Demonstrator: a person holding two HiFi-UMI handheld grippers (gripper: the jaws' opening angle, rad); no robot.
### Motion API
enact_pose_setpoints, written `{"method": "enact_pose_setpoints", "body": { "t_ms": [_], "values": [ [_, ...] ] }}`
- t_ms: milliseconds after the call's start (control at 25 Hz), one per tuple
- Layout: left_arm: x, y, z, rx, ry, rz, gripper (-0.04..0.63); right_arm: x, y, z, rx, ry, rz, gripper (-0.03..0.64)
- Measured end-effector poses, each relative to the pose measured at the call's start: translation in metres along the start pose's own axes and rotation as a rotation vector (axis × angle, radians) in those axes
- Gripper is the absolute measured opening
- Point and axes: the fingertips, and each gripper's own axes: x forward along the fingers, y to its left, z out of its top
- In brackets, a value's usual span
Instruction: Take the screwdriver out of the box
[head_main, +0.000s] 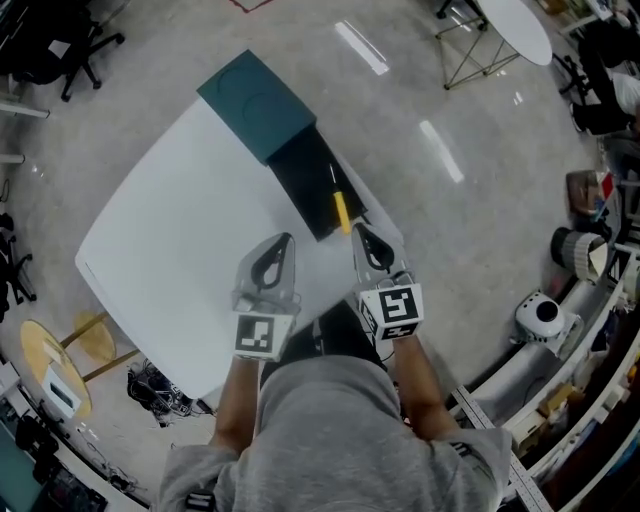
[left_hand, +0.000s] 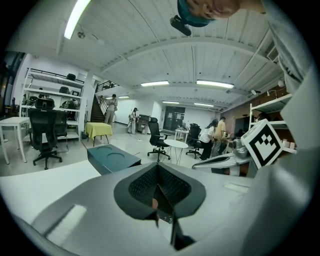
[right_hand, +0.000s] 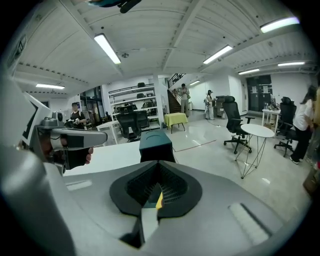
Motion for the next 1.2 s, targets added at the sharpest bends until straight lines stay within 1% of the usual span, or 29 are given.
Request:
{"method": "enact_pose_setpoints", "body": {
  "t_ms": [280, 640, 680, 760, 1040, 1200],
  "values": [
    [0.027, 0.006, -0.022, -0.018, 0.049, 0.002, 0.012, 0.027, -0.016, -0.021, 0.024, 0.071, 0.018, 0.003],
    [0.043, 0.009, -0.033, -0.03, 0.076, 0.014, 0.012, 0.047, -0.022, -0.041, 0.055, 0.19, 0.049, 0.005],
    [0.043, 0.009, -0.034, -0.032, 0.081, 0.016, 0.012, 0.05, -0.02, -0.043, 0.054, 0.205, 0.055, 0.012],
    [0.044, 0.011, -0.037, -0.031, 0.094, 0.019, 0.012, 0.055, -0.017, -0.047, 0.056, 0.233, 0.068, 0.07],
    [0.048, 0.017, -0.043, -0.045, 0.111, 0.04, 0.012, 0.071, -0.013, -0.06, 0.029, 0.321, 0.075, 0.177],
    [0.051, 0.021, -0.046, -0.045, 0.115, 0.045, 0.011, 0.077, -0.014, -0.069, 0.01, 0.366, 0.068, 0.181]
  ]
}}
